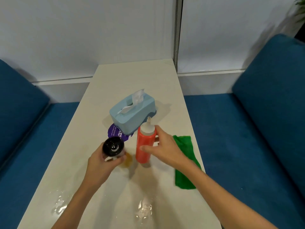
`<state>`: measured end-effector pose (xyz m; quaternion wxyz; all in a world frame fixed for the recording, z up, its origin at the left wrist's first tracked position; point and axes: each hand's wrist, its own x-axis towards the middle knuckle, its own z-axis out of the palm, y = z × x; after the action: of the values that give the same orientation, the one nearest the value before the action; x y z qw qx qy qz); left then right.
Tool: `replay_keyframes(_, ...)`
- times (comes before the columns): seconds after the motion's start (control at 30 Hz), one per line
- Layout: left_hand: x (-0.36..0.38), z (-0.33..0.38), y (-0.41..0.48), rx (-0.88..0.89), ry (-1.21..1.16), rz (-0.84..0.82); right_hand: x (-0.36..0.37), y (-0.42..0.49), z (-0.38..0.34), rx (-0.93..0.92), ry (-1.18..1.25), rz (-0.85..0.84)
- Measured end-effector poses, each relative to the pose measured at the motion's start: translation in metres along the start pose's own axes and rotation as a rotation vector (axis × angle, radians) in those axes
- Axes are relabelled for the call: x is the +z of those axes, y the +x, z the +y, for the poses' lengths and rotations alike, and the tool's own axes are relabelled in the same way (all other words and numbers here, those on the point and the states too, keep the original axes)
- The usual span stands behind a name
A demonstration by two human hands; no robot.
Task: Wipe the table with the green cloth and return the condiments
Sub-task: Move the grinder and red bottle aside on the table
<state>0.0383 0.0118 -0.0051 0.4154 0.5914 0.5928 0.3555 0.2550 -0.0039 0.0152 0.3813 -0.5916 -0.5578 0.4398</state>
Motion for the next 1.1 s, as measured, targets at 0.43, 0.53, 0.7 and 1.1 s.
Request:
replay_keyframes(0.43,0.149,0.071,0.126,0.238,0.056,-0.213,-0.129,0.067,0.04,0.074,-0.079,0.298)
replay_keyframes(0.53,0.165,0.068,0.137,0.244,0.093,-0.222,-0.131,0.078,0.05,0.067,-0.073,0.298)
replay_keyframes(0.7,0.18,0.064,0.143,0.227,0.136,-0.237,-0.129,0.083,0.062,0.071,-0.076,0.297)
replay_keyframes(1.1,0.185,0.056,0.142,0.132,0.151,-0.281,-0.125,0.078,0.08,0.182,-0.002,0.216)
